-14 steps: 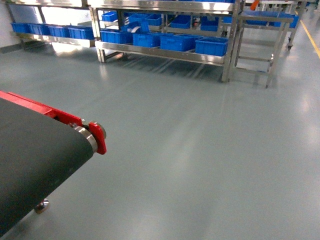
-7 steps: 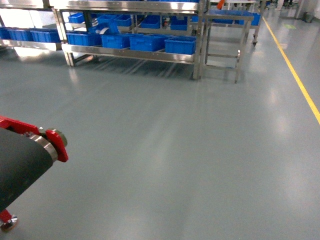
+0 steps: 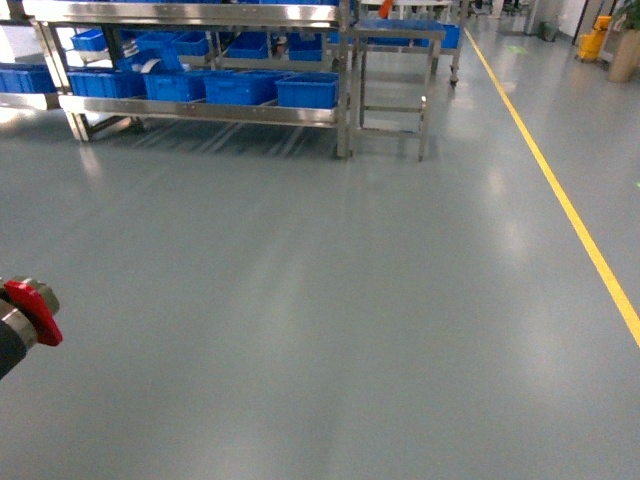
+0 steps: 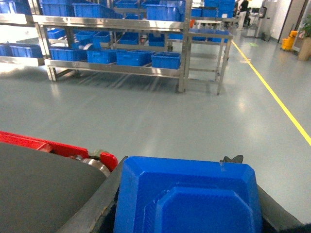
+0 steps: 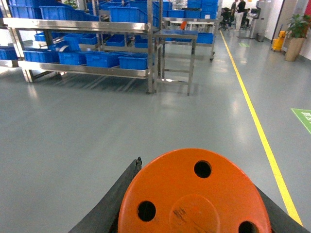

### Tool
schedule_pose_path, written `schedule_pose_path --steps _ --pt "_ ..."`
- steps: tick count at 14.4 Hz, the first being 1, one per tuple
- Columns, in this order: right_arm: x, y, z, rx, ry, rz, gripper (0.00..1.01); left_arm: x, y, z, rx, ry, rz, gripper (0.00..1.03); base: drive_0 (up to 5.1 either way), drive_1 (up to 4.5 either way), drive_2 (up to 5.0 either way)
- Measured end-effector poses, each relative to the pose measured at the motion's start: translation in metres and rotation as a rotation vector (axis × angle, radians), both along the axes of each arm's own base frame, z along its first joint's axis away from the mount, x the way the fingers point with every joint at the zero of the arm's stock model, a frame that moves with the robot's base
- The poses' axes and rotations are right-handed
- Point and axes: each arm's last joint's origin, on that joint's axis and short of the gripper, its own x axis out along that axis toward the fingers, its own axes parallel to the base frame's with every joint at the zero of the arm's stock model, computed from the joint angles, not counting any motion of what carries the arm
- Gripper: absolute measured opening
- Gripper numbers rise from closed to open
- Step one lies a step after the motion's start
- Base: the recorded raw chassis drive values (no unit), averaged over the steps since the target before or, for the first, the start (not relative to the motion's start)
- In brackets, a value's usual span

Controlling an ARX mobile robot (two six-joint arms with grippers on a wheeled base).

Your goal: Sort blue parts and orange caps into right shelf containers

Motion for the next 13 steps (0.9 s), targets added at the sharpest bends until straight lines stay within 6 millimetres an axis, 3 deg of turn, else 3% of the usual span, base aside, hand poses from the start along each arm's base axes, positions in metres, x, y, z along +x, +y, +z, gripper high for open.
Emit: schedule_pose_path --steps 7,13 --pt "0.0 0.0 0.0 0.0 0.0 0.0 0.44 0.0 0.0 0.0 0.0 0.0 0.0 0.44 -1.5 -1.52 -1.5" --pt "0.0 0.0 -0.0002 0.0 0.002 0.0 0.44 0.0 -0.0001 0.0 0.0 0.0 -0.002 0.44 0.1 4.4 -4.1"
